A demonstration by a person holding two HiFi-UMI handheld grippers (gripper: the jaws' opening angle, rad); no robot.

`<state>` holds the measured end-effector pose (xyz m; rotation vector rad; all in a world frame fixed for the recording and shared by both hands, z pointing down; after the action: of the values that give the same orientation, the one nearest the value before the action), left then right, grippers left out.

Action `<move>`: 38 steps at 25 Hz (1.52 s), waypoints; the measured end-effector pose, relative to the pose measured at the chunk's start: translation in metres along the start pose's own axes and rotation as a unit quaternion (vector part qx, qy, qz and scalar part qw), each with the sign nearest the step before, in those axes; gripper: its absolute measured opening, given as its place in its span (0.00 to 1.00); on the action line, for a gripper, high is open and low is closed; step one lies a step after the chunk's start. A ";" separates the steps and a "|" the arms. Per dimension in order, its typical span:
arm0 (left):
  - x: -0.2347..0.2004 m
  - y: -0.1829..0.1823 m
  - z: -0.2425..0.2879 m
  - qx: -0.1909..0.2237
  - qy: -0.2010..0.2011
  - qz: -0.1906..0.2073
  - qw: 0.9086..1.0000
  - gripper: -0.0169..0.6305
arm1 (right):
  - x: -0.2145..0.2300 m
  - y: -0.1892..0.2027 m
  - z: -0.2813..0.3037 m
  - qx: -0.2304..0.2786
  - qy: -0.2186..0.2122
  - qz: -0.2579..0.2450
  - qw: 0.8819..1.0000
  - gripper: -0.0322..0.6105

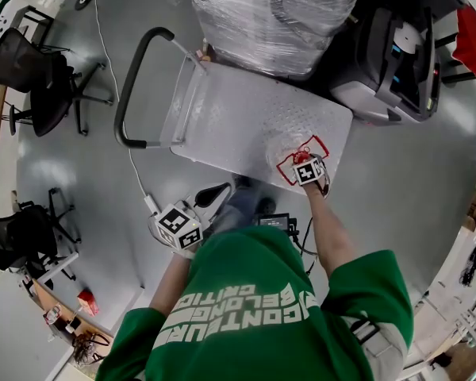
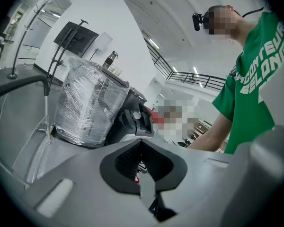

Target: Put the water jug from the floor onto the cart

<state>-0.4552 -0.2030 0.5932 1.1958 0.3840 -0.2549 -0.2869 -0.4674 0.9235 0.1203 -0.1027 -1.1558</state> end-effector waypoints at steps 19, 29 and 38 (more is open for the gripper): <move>0.034 -0.003 -0.010 0.018 0.008 0.039 0.999 0.04 | -0.006 -0.003 -0.041 0.058 -0.029 -0.004 0.998 0.52; 0.081 0.000 -0.001 0.025 0.049 0.071 0.996 0.04 | 0.004 0.015 -0.126 0.150 -0.035 -0.001 0.988 0.47; 0.115 0.005 0.011 0.033 0.082 0.099 0.991 0.04 | 0.017 0.045 -0.193 0.220 -0.023 0.005 0.975 0.30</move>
<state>-0.3469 -0.2103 0.5526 1.3149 0.3990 0.0024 -0.2123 -0.4568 0.7399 0.4853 -0.4011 -1.1114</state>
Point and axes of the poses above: the fingertips, and each gripper's own axes: z forward along the fingers, x to its right, y out of its underside, the point moved 5 cm from there along -z, backward along the fingers, and after that the axes turned 12 degrees about z, right-handed, at the moved point
